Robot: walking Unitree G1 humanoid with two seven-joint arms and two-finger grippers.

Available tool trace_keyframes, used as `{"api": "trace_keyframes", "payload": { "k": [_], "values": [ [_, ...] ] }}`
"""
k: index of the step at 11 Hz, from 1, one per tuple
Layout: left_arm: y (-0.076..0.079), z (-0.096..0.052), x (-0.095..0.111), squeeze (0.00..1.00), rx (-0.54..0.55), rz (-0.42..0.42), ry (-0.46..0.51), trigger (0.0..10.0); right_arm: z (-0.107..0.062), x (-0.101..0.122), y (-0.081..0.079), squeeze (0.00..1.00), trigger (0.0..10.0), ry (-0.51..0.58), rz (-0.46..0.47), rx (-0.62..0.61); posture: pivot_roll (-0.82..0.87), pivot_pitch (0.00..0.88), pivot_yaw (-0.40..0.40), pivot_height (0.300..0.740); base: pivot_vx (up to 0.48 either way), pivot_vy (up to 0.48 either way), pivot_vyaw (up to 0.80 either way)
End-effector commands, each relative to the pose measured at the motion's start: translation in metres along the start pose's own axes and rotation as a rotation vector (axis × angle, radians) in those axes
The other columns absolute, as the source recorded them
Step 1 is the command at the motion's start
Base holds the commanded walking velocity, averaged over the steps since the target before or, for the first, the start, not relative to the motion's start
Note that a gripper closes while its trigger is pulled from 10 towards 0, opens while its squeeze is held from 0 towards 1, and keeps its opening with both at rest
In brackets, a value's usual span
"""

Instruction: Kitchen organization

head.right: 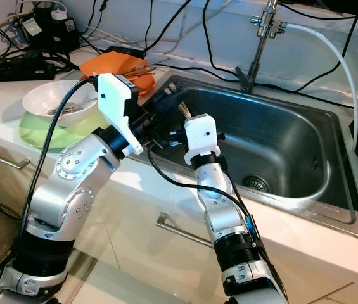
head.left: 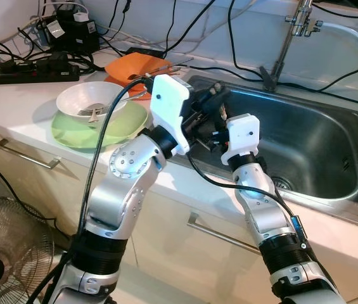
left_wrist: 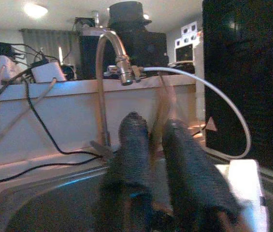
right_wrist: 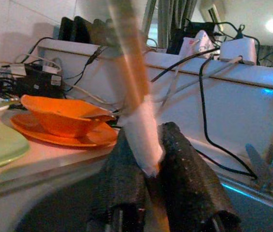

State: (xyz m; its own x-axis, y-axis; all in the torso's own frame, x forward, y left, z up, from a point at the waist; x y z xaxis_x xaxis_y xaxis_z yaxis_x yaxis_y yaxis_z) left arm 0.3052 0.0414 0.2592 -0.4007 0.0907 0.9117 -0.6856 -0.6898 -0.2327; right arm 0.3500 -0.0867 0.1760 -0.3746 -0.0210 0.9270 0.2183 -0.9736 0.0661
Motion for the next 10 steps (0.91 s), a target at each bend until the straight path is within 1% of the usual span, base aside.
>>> {"api": "trace_keyframes", "payload": {
  "k": [1, 5, 6, 8, 9, 10],
  "values": [
    [-0.003, -0.001, -0.001, 1.0, 0.008, 0.003, -0.009, 10.0, -0.001, 0.0, 0.011, 0.0, 0.0, 0.002, 0.019, -0.045, 0.2, 0.0, -0.012, 0.74, 0.0, 0.0, 0.0],
    [0.0, -0.002, 0.0, 1.0, -0.01, -0.014, 0.003, 10.0, 0.001, -0.002, 0.015, 0.0, 0.0, -0.013, 0.023, -0.062, 0.21, 0.0, -0.019, 0.74, 0.0, 0.0, 0.0],
    [-0.001, -0.002, 0.001, 1.0, -0.007, -0.02, 0.01, 10.0, 0.004, -0.003, 0.02, 0.0, 0.0, -0.032, 0.03, -0.087, 0.21, 0.0, -0.021, 0.74, 0.0, 0.0, 0.0],
    [-0.009, -0.003, -0.002, 1.0, 0.049, 0.001, -0.01, 10.0, 0.015, -0.005, 0.04, 0.0, 0.0, -0.079, 0.002, -0.154, 0.21, 0.0, -0.026, 0.74, 0.0, 0.0, 0.0],
    [-0.013, -0.007, -0.01, 0.0, 0.074, 0.02, -0.045, 10.0, 0.023, -0.005, 0.057, 0.0, 0.0, -0.11, -0.005, -0.206, 0.21, 0.0, -0.03, 0.74, 0.0, 0.0, 0.0],
    [-0.013, -0.01, -0.015, 0.0, 0.085, 0.007, -0.059, 10.0, 0.033, -0.003, 0.067, 0.0, 0.0, -0.137, -0.03, -0.218, 0.22, 0.0, -0.036, 0.74, 0.0, 0.0, 0.0]
  ]
}}
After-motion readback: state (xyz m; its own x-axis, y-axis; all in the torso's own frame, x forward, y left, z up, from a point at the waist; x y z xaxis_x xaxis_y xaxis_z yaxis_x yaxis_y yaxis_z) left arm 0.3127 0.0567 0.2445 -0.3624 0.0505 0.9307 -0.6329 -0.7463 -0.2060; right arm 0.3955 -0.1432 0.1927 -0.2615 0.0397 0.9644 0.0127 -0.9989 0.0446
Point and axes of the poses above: a point about 5 cm out from each wrist's last joint towards the gripper, its own z axis pointing out of the wrist towards the gripper, its own x axis along the axis of the wrist's last joint, y = z × x, the point moved 1 cm from there along z, pointing out of the wrist towards the gripper, and after that the axes turned 7 degrees about z, right-handed, at the moved point
